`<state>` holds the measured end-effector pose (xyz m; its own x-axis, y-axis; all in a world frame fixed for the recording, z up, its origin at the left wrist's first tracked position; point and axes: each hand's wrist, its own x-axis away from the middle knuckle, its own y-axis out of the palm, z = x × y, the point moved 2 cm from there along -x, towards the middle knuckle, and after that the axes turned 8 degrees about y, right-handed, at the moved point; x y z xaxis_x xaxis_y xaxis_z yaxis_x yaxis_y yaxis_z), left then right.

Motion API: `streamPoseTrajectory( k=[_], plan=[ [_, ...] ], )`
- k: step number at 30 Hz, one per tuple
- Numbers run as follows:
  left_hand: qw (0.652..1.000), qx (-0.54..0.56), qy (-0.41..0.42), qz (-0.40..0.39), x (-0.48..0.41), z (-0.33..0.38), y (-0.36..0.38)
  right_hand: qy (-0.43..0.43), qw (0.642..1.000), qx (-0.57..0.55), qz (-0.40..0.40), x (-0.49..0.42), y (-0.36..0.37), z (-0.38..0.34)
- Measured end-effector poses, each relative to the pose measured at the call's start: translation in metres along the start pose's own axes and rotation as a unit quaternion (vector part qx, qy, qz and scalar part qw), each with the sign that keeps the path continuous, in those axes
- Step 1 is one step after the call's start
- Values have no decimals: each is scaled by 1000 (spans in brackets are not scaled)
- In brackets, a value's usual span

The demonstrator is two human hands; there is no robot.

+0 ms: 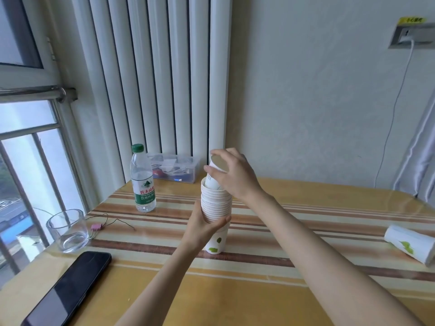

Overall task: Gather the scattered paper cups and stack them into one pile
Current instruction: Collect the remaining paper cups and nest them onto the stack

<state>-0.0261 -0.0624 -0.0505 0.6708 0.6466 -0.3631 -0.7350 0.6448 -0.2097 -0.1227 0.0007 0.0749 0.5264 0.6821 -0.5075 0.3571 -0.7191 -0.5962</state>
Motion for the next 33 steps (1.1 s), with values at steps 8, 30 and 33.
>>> streamPoseTrajectory(
  k=[8,30,33],
  plan=[
    [1000,-11,-4,-19,0,3,-1,-8,987,110,-117,20,26,23],
    [942,-204,107,-242,48,15,185,384,874,84,285,179,-193,290],
    [913,-287,105,-269,44,2,198,427,855,76,286,180,-217,327]
  ],
)
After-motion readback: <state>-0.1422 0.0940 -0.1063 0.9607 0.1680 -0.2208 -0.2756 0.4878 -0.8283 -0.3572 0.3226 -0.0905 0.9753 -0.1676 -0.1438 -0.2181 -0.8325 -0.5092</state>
